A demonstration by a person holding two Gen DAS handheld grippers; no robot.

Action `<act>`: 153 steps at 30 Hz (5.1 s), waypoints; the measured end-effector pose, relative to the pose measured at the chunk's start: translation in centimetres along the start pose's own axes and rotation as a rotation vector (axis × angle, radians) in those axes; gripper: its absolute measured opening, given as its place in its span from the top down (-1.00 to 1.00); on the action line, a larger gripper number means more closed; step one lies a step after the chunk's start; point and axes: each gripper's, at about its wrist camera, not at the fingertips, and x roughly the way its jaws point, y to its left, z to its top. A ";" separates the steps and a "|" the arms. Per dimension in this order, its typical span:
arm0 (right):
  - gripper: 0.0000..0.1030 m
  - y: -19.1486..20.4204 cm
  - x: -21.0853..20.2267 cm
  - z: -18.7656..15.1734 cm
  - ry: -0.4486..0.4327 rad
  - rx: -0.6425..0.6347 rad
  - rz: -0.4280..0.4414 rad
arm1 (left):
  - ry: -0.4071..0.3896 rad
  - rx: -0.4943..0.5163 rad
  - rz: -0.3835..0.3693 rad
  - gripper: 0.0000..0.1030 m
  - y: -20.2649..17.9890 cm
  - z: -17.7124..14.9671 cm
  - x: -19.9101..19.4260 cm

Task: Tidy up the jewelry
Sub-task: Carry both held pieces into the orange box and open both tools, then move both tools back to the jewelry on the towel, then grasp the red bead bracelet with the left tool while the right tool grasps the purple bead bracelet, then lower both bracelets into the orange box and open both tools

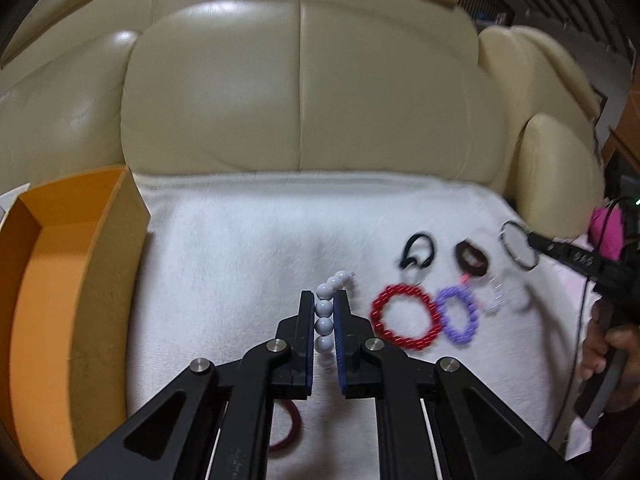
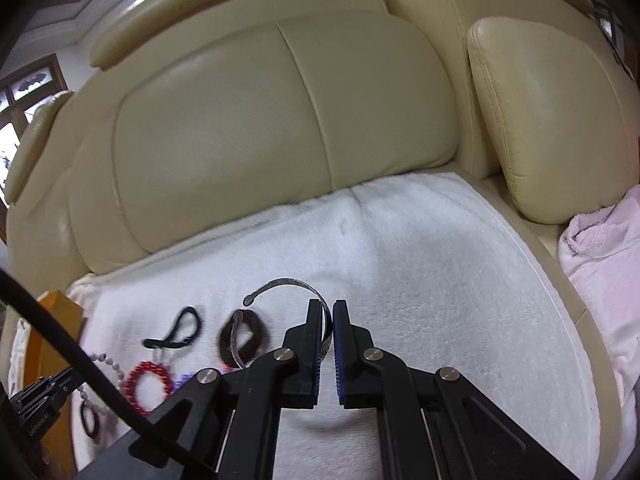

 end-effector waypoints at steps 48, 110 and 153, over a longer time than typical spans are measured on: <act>0.35 40.4 2.2 -4.6 0.145 -0.558 0.309 | -0.034 -0.520 0.271 0.42 27.2 4.1 -5.0; 0.69 7.1 4.1 -5.5 0.367 0.019 0.198 | 0.155 0.143 -0.159 0.80 -3.9 5.2 8.6; 0.80 37.8 -4.0 -9.0 0.188 -0.308 0.669 | -0.046 -0.234 0.057 0.82 23.7 2.5 -10.4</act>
